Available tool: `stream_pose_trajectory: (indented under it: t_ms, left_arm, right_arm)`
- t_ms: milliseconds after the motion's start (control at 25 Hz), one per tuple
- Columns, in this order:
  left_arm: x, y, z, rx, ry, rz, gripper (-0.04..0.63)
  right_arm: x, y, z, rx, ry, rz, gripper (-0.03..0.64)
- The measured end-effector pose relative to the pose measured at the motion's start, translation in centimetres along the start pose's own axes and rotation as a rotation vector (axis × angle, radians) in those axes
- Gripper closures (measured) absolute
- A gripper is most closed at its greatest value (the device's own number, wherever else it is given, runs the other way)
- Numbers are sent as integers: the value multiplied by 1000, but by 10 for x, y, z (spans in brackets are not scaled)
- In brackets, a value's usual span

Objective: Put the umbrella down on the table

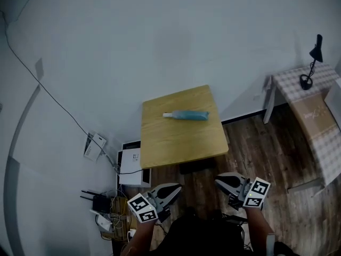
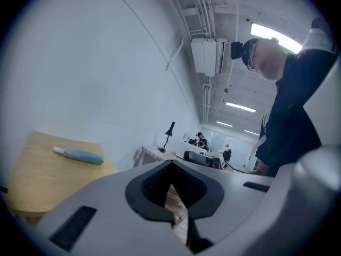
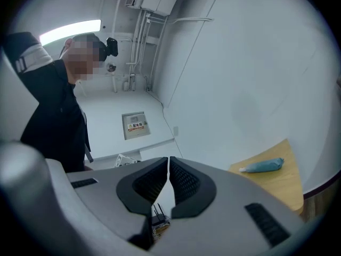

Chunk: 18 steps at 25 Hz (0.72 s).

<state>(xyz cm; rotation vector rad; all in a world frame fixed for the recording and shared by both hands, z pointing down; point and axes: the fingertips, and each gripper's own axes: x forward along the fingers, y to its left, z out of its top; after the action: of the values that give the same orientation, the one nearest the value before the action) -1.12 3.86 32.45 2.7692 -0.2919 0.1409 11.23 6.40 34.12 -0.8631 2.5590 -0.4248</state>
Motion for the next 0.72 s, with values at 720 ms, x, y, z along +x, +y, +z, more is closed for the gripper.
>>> stream_pose_trajectory:
  t_ms: [720]
  left_arm:
    - [-103,-48,-11,29,-109,-100,583]
  right_arm:
    - [41,107,-42,-64,100,-72,591]
